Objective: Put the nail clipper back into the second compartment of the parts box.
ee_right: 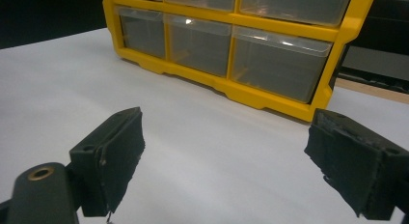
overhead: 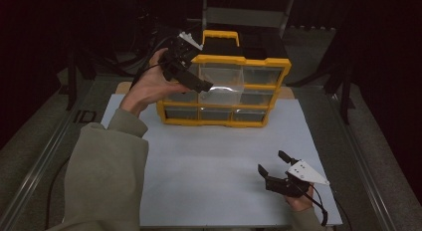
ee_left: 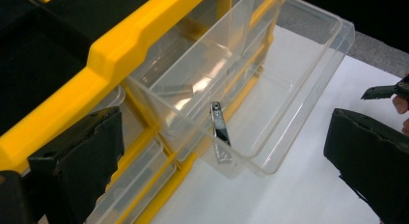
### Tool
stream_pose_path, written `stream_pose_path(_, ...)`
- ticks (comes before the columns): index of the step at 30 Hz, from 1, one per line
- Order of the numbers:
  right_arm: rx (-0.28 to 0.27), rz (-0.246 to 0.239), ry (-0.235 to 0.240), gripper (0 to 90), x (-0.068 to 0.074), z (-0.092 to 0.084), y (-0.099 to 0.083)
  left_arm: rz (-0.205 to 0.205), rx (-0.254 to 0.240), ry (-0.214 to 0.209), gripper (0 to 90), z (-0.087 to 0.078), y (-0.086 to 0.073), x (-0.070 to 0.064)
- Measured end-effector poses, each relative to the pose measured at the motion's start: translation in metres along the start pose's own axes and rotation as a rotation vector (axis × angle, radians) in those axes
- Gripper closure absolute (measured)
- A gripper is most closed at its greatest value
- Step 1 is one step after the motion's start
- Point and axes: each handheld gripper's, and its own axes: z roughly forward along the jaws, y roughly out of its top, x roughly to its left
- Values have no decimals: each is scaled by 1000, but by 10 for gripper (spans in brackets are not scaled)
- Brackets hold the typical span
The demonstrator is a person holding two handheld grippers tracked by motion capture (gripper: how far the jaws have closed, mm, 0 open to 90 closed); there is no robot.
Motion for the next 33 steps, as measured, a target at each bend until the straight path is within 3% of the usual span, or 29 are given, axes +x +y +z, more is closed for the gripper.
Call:
stream_pose_path(11, -1, 2, -3, 126, -1, -1, 0, 9, 29, 3, 23, -1, -13, 3)
stream_pose_path(20, -1, 6, -8, 126, -1, -1, 0, 33, 15, -14, 60, -6, -22, -1)
stream_pose_path(23, -3, 7, -9, 126, -1, -1, 0, 13, 4, -23, 90, -7, -27, -1)
stream_pose_path(33, 0, 8, -29, 126, -3, -7, -2, 13, -5, -33, 125, -11, -34, 1)
